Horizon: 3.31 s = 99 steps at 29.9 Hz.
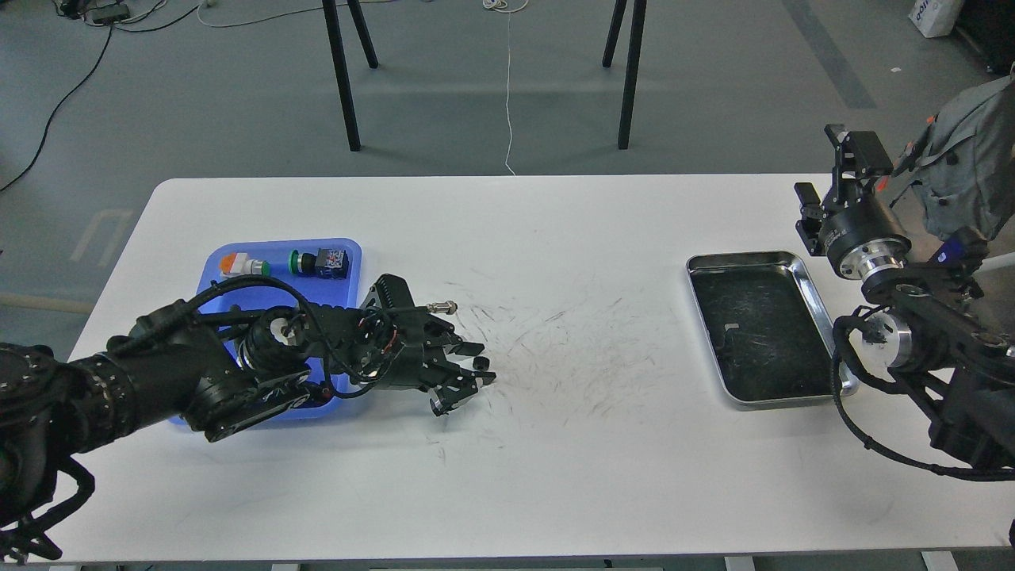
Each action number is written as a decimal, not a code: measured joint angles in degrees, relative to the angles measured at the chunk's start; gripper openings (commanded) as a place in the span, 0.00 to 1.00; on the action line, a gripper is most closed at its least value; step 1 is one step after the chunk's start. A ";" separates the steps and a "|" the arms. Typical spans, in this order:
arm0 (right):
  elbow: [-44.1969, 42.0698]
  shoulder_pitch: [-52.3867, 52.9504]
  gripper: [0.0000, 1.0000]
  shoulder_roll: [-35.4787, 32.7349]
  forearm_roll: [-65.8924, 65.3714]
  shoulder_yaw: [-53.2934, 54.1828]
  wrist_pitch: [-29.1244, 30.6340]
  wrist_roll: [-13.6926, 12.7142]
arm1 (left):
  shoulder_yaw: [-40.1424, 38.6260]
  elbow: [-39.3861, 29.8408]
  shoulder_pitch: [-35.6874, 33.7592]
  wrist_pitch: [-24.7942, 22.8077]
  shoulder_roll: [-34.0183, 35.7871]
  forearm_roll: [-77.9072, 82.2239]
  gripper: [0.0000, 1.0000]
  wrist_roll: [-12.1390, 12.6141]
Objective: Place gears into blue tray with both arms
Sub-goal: 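Grasp the black gear on the table with the left gripper, then carry the gear with the left gripper into the blue tray, then release the gear in the blue tray and lift the left gripper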
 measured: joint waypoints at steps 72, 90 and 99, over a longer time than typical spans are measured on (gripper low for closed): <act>0.54 0.73 0.95 1.23 -0.28 -2.20 -0.80 0.00 | -11.33 -1.36 11.97 -2.64 23.16 -35.98 0.13 0.01; 0.79 0.88 0.95 1.23 -0.37 -3.16 -0.79 0.00 | -11.42 -0.90 12.15 -2.38 23.07 -36.21 0.33 0.03; 0.79 0.74 0.95 1.40 -0.37 -3.24 -0.90 0.00 | -11.92 -0.97 11.70 -2.39 23.18 -36.57 0.46 0.03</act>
